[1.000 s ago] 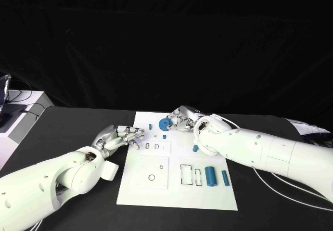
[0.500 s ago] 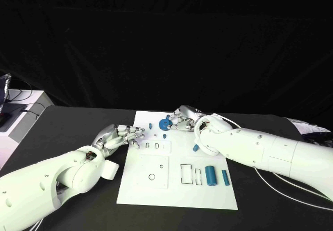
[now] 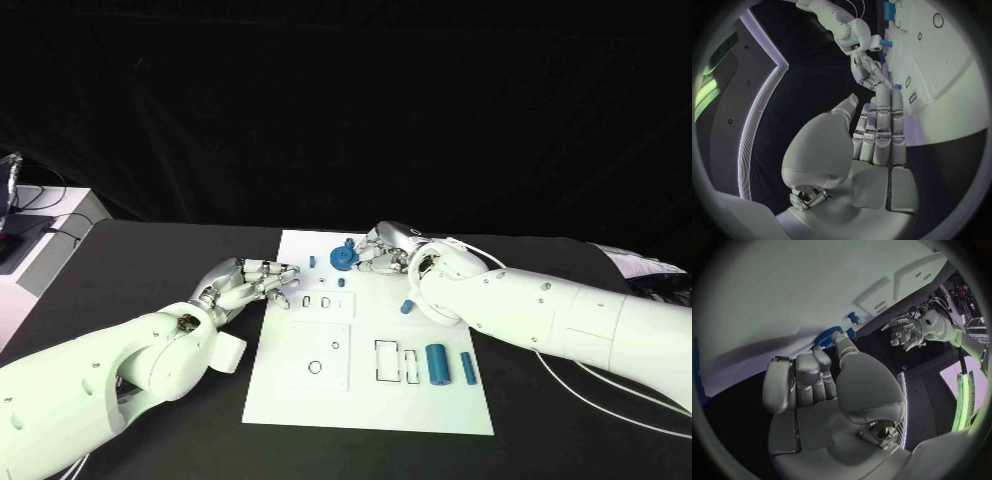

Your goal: Assemble the parts on the task board

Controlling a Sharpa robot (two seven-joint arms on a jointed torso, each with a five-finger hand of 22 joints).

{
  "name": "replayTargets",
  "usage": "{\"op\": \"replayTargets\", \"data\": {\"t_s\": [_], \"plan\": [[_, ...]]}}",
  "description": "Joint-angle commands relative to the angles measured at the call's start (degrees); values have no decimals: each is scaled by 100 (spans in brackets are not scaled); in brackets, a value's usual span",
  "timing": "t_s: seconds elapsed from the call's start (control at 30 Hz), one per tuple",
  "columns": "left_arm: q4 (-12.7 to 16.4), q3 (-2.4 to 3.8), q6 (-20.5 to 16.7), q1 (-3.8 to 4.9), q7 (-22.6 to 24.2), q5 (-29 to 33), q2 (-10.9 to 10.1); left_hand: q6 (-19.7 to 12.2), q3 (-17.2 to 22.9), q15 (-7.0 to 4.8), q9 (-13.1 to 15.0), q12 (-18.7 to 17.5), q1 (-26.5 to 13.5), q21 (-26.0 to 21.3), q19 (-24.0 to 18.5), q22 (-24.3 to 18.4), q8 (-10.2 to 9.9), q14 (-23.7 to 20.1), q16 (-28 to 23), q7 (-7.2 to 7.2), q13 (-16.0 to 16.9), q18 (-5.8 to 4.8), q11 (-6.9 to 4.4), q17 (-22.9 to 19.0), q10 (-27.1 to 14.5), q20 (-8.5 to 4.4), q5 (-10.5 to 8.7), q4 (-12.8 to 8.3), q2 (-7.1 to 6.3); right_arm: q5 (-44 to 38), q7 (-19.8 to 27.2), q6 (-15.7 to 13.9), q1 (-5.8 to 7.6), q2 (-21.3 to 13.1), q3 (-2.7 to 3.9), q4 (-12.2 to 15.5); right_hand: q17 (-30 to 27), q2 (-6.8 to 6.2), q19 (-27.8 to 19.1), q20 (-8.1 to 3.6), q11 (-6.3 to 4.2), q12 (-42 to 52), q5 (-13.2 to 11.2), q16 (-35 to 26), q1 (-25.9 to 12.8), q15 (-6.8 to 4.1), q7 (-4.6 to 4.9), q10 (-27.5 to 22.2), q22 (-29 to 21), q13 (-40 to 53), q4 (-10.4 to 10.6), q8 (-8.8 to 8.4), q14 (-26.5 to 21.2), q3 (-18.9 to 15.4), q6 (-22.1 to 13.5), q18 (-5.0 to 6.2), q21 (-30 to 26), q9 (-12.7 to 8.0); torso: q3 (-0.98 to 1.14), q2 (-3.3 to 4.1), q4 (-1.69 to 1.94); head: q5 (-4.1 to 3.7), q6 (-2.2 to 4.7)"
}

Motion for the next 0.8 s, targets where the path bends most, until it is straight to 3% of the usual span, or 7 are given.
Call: {"op": "replayTargets", "data": {"t_s": [0.03, 0.17, 0.3, 0.4, 0.57, 0.73, 0.8], "plan": [[7, 5, 78, 1, 34, -13, 11, -38, 34, 17, 4, -6, -38, 24, -48, -13, -16, -13, 37, 0, -4, 84, -3, -10, -36, 6, -28, 0, -27, 0, 166, -424, -8, -97, -3, 97, -10, -21, 436, 6, -28, 9, -25, -37, -20, -12, 2, 13, 1046, 2, 16, -33, 3, 0, -1, 40, 17, 1, -1, -3, 2, -2, 14], [-6, 6, 131, 3, 77, -13, 8, -43, 23, 20, 3, -6, -47, 24, -52, -19, -17, -19, 35, 4, -4, 83, 1, -11, -41, 8, -30, 1, -46, 723, 691, -850, 6, -310, 15, 335, -4, -25, 426, 27, 2, -107, -194, -50, 39, 21, 54, -100, 1045, -69, 0, -33, -5, 8, -90, 40, 6, 1, 11, 3, -20, 16, 29], [-13, 17, 131, 6, 100, -15, 4, -44, 20, 21, 3, -5, -50, 24, -53, -19, -17, -20, 34, 5, -4, 82, 2, -12, -41, 8, -30, 2, -49, 1468, 1154, -967, 79, -590, 44, 607, 16, 8, 415, 55, 23, -103, -217, -66, 184, 39, 86, -179, 1046, -120, -210, -38, -8, 28, -262, 47, 11, -5, 27, -7, -47, 14, 67], [-22, 26, 122, 7, 104, -16, 0, -45, 18, 21, 3, -5, -50, 23, -54, -20, -16, -21, 34, 4, -4, 82, 1, -12, -42, 9, -29, 1, -49, 1882, 1389, -907, 157, -844, 54, 783, 27, -27, 414, 55, 22, -97, -234, -65, 277, 38, 89, -175, 1049, -126, -295, -37, -8, 37, -254, 44, 22, -5, 45, -11, -75, 34, 71], [-34, 36, 103, 8, 106, -17, -14, -46, 13, 21, 4, -5, -49, 21, -58, -24, -15, -24, 33, 3, -3, 81, 0, -13, -43, 12, -27, -3, -49, 2176, 1740, -695, 234, -1260, 60, 904, 44, -75, 412, 55, 18, -96, -389, -67, 459, 37, 85, -173, 1055, -142, -459, -28, -10, 49, -137, 36, 48, 1, 91, -13, -146, 150, 98], [-27, 40, 96, 6, 113, -17, -24, -46, 13, 21, 4, -5, -46, 22, -57, -25, -15, -24, 34, 3, -4, 82, 1, -13, -43, 12, -28, -6, -48, 2070, 2066, -446, 238, -1665, 60, 938, 78, -161, 407, 52, 11, -108, -422, -64, 698, 32, 78, -175, 1063, -163, -652, -25, -11, 75, -70, 26, 79, 3, 134, -10, -162, 182, 89], [-8, 42, 89, 6, 115, -17, -37, -46, 13, 21, 4, -6, -42, 23, -57, -27, -15, -24, 34, 4, -4, 84, 1, -13, -43, 12, -29, -10, -47, 2030, 2149, -356, 232, -1835, 57, 929, 90, -184, 405, 49, 9, -117, -435, -69, 734, 29, 72, -171, 1066, -173, -685, -26, -12, 67, -45, 22, 91, 2, 140, -13, -164, 153, 85]]}}
